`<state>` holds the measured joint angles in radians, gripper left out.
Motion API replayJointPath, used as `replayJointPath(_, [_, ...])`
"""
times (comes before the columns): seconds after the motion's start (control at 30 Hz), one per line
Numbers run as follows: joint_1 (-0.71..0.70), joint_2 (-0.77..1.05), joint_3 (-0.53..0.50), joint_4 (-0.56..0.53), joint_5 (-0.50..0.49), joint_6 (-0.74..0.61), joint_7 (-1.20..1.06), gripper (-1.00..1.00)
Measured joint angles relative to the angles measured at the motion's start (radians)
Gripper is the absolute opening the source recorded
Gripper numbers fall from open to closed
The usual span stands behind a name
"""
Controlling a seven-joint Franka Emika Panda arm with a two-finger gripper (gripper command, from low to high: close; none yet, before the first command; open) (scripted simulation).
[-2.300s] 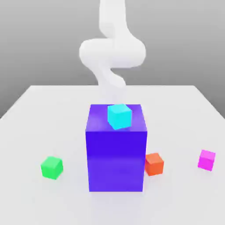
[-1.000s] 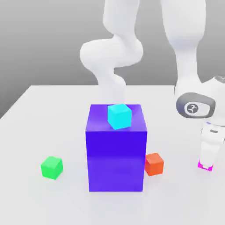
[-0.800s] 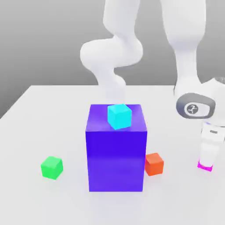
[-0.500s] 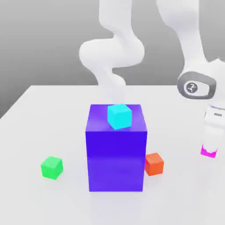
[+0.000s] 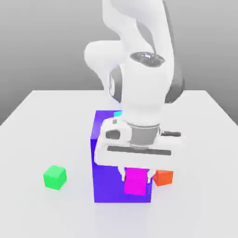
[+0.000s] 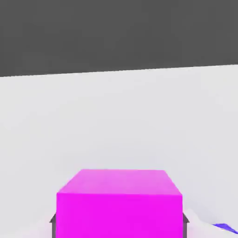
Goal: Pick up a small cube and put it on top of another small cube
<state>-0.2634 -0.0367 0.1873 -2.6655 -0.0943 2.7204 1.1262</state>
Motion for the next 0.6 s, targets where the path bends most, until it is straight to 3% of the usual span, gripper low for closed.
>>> replayJointPath(0.27, [-0.253, -0.124, -0.189, -0.149, 0.091, -0.031, 0.198, -1.00])
replayJointPath(0.5, [-0.297, 0.067, -0.223, -0.179, 0.097, 0.155, 0.240, -1.00])
replayJointPath(0.53, [-0.298, 0.098, -0.220, -0.178, 0.102, 0.185, 0.236, 1.00])
replayJointPath(0.6, [-0.298, 0.098, -0.219, -0.178, 0.102, 0.185, 0.236, 1.00])
